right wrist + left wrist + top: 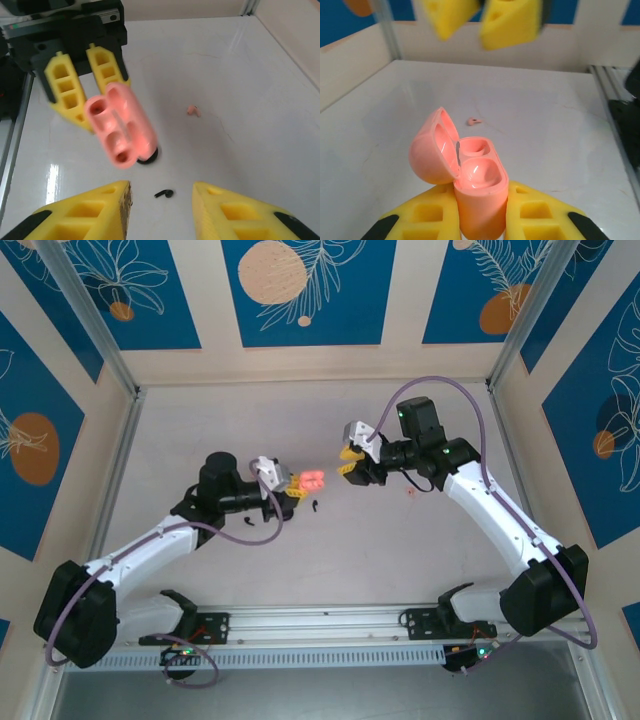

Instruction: Insert wireless bluetooth earbuds into charging case

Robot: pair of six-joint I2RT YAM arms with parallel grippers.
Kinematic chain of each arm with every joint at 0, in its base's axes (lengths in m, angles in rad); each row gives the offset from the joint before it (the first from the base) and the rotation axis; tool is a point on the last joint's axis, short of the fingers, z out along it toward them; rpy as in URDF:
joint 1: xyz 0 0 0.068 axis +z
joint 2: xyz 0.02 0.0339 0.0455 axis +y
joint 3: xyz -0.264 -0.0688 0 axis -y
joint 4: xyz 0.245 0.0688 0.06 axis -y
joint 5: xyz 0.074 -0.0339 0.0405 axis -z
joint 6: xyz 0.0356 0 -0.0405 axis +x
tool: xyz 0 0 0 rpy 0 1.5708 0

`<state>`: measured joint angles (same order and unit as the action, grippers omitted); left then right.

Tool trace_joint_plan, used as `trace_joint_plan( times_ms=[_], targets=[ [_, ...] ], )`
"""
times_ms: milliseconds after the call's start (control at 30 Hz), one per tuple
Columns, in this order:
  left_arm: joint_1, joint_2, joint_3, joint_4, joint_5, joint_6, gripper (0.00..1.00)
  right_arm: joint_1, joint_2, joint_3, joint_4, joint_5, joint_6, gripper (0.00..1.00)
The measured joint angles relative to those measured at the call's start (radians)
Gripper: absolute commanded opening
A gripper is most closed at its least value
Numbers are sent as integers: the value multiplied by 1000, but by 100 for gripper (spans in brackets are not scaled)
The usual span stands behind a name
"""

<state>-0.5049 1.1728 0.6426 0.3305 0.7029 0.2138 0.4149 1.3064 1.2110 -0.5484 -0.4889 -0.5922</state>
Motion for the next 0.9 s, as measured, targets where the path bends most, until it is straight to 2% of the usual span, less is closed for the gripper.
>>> trace_joint_plan(
  times_ms=[167,300,567,733,900],
  targets=[
    [62,0,-31,66,-112,-115,13,14,60,69,10,68,204,38],
    [105,0,-51,83,-221,-210,12,69,154,166,5,158,362,37],
    [244,-43,-68,-5,-397,-327,12,171,389,368,-44,288,629,38],
    [320,-95,-68,-88,-449,-361,12,214,522,449,-30,315,610,40],
    [379,-116,-68,-147,-469,-378,12,235,652,484,24,269,382,42]
  ],
)
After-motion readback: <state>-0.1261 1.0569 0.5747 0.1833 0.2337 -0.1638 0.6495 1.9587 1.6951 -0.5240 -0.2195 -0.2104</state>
